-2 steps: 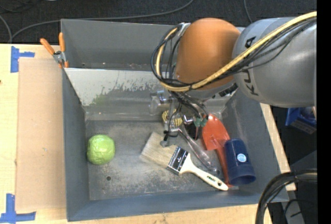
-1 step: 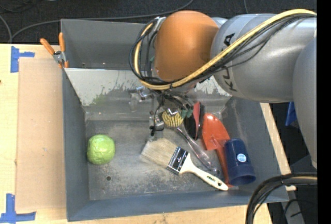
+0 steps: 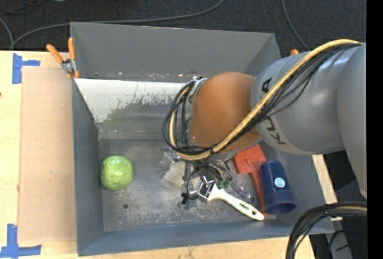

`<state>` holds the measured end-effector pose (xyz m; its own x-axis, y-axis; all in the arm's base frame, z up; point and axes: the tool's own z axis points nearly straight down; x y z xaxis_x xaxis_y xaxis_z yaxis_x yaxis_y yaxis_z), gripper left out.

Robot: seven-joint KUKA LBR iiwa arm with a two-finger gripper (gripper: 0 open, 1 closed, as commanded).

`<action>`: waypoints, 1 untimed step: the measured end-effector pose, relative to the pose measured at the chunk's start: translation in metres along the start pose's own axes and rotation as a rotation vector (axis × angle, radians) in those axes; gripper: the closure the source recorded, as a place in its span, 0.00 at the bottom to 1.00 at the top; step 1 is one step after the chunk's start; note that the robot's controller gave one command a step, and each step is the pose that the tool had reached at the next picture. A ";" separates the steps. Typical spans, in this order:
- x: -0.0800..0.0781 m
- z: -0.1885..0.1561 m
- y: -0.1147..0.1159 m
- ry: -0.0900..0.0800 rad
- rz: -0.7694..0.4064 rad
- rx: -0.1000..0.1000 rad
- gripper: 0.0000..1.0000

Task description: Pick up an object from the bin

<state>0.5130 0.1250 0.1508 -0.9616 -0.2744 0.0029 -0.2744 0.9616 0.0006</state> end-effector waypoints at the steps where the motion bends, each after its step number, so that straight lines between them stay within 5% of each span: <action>1: 0.015 0.002 0.009 0.008 0.005 0.001 0.00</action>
Offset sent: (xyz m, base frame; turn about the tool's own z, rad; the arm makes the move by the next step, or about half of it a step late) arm -0.0041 -0.0334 0.0760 -0.3293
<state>0.4962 0.1293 0.1490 -0.9629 -0.2695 0.0109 -0.2695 0.9630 -0.0003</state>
